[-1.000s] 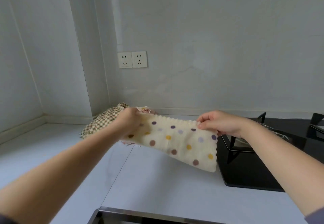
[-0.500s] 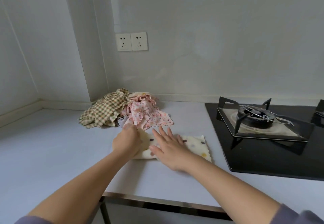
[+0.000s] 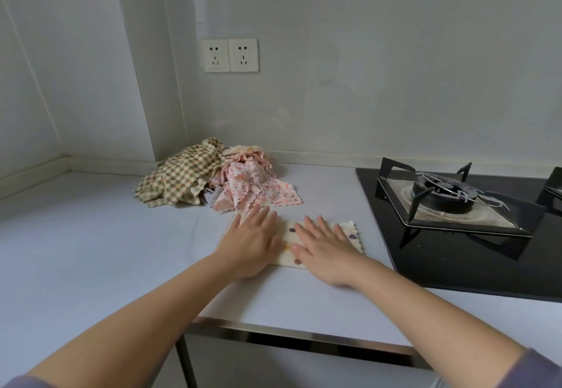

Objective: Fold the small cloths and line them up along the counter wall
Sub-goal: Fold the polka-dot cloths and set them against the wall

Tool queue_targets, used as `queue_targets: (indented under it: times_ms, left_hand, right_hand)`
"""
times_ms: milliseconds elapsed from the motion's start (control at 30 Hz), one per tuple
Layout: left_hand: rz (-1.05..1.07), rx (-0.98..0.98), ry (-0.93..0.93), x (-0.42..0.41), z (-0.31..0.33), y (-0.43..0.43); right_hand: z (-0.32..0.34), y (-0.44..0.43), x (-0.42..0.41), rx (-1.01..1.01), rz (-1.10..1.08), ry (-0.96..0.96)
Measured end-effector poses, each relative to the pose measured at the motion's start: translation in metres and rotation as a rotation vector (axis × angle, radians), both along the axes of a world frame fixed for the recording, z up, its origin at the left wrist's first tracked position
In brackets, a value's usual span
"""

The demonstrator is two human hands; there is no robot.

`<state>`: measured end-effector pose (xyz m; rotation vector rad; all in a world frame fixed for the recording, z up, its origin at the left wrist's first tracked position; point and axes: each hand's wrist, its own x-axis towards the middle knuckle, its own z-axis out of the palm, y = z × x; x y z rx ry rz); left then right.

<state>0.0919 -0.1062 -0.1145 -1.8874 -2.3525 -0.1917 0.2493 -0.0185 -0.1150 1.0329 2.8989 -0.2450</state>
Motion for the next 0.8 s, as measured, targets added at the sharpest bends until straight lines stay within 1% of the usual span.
queue_targets:
  times_ms: [33,67,133,300,367,400,433,500,567,600,633,700,733,767,800]
  left_hand:
    - [-0.016,-0.096,-0.071,0.002,-0.002,-0.001]
    - [-0.009,-0.161,-0.102,0.002,-0.003,-0.002]
    - [0.036,-0.217,-0.111,-0.002,-0.005,0.001]
    - [0.216,-0.209,-0.147,-0.021,-0.005,0.0]
    - [0.282,-0.137,-0.125,-0.026,-0.004,-0.006]
    - [0.271,-0.061,-0.079,-0.026,-0.002,-0.009]
    - [0.209,0.028,-0.023,-0.024,0.0,-0.012]
    - [-0.007,0.141,0.04,-0.02,0.002,-0.018]
    - [-0.129,0.119,0.045,-0.013,0.004,-0.023]
    - [-0.151,0.12,0.04,-0.009,0.008,-0.026]
    - [-0.152,0.122,-0.021,-0.005,0.013,-0.029]
    - [-0.172,0.071,-0.322,0.001,0.025,-0.031]
    - [-0.2,0.048,-0.429,0.003,0.028,-0.034]
    - [-0.239,0.046,-0.426,0.005,0.03,-0.039]
    - [-0.264,0.043,-0.385,0.002,0.029,-0.043]
  right_hand:
    - [-0.002,0.0,-0.001,0.015,0.0,-0.014]
    - [-0.003,0.0,0.0,0.024,0.0,-0.023]
    - [-0.002,0.001,0.005,0.017,-0.005,-0.034]
    - [-0.001,0.005,0.023,0.005,-0.027,-0.053]
    - [0.0,0.004,0.027,-0.017,-0.032,-0.056]
    - [0.002,0.003,0.028,-0.023,-0.032,-0.046]
    - [0.004,0.002,0.03,-0.015,-0.03,-0.021]
    - [0.009,-0.002,0.032,0.09,0.007,0.078]
    - [0.012,-0.01,0.033,0.205,0.072,0.231]
    - [0.013,-0.015,0.033,0.195,0.099,0.293]
    - [0.013,-0.02,0.032,0.156,0.127,0.325]
    - [0.011,-0.026,0.032,0.09,0.181,0.304]
    - [0.008,-0.028,0.034,0.083,0.198,0.286]
    - [0.006,-0.029,0.038,0.085,0.208,0.281]
    - [0.004,-0.029,0.043,0.085,0.219,0.283]
